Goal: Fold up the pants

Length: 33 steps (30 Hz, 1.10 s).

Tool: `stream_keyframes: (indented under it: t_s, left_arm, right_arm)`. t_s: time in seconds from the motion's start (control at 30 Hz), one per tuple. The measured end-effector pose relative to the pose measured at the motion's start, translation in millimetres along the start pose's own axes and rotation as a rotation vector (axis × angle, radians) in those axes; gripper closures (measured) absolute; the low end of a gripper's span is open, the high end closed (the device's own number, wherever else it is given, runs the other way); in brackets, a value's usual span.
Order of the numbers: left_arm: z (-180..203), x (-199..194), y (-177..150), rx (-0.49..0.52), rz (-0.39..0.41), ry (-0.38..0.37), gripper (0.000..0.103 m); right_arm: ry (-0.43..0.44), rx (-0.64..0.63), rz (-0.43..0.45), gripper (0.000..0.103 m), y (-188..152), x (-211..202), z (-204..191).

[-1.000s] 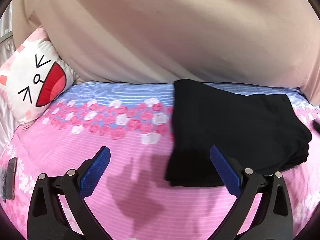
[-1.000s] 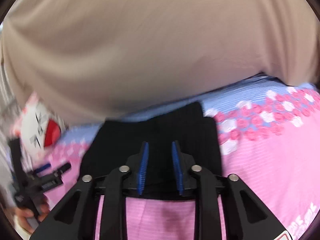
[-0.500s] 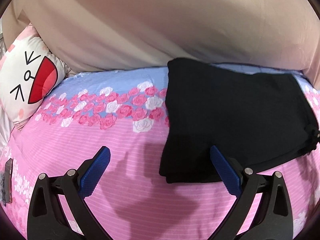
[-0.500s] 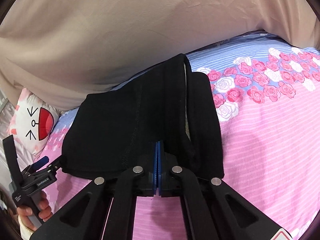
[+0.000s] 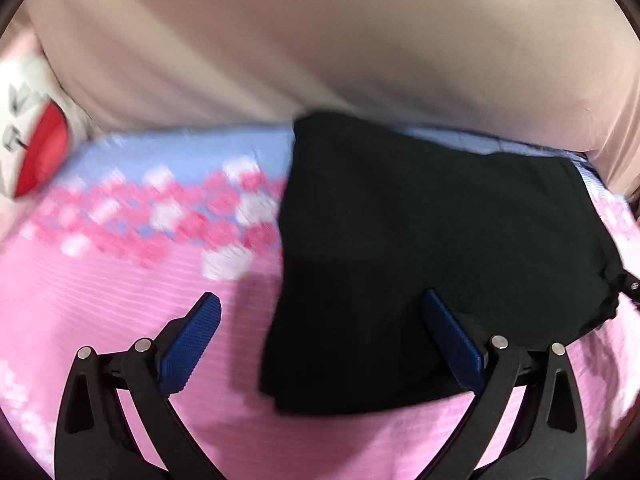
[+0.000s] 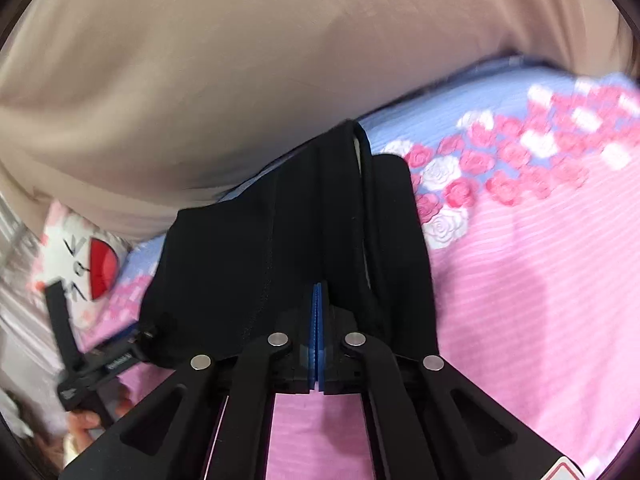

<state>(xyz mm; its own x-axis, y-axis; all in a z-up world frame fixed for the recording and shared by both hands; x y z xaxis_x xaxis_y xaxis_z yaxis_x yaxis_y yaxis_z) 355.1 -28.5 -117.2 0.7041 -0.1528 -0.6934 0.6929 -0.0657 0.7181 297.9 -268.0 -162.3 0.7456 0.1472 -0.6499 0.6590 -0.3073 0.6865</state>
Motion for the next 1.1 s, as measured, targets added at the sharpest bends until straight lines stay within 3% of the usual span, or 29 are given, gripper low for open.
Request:
stream_keyframes:
  t_s: [0.17,0.23,0.27,0.3,0.4,0.5,0.53,0.6,0.7,0.9,1.1]
  left_arm:
    - [21,-66,-13,0.097,0.150,0.010,0.005]
    - [24,-85,-24,0.094,0.192,-0.010,0.005]
    - [24,-93,-32,0.084,0.201,-0.025,0.005]
    - [22,-100,-43,0.064,0.203,-0.035,0.005]
    - [14,-108,-63,0.009,0.181,-0.044,0.005]
    - [5,-118,-62,-0.031,0.232,-0.048,0.005]
    - [2,-120,-61,-0.039,0.246,-0.033,0.005]
    - [0,-121,-58,-0.031,0.251,-0.008,0.005]
    - [2,-115,-60,-0.020,0.223,-0.016,0.005]
    - [6,-107,-63,0.004,0.189,-0.010,0.005]
    - [10,-106,-64,0.025,0.189,-0.011,0.005]
  right_arm:
    - [-0.121,-0.151,0.171,0.091,3,-45,-25]
    - [-0.147,-0.162,0.230,0.072,-5,-62,-26]
    - [-0.157,-0.146,0.257,0.051,-11,-70,-23]
    - [-0.162,-0.127,0.275,0.045,-16,-76,-18]
    - [-0.170,-0.117,0.319,0.045,-34,-93,-12]
    - [-0.254,-0.211,0.343,0.045,-50,-102,-14]
    - [-0.266,-0.232,0.351,0.042,-53,-106,-14]
    - [-0.272,-0.269,0.386,0.026,-57,-113,-20]
    - [-0.287,-0.307,0.436,0.015,-59,-123,-26]
    - [-0.324,-0.338,0.333,0.012,-66,-103,-25]
    - [-0.348,-0.221,0.286,0.012,-64,-98,1]
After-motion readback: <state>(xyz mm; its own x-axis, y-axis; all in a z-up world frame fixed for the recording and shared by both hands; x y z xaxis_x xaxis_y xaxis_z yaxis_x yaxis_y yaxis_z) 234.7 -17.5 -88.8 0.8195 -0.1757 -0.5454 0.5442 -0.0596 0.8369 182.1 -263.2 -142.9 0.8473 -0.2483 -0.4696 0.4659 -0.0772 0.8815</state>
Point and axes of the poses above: each gripper's, at about its wrist camera, not at the fingertips, and x roughly the way its jaws point, z to its right, y to its top, the point moved 10 cm from there along x, roughly the way its jaws point, and after that the axes turned 7 degrees about -y, right-handed, at the moved point
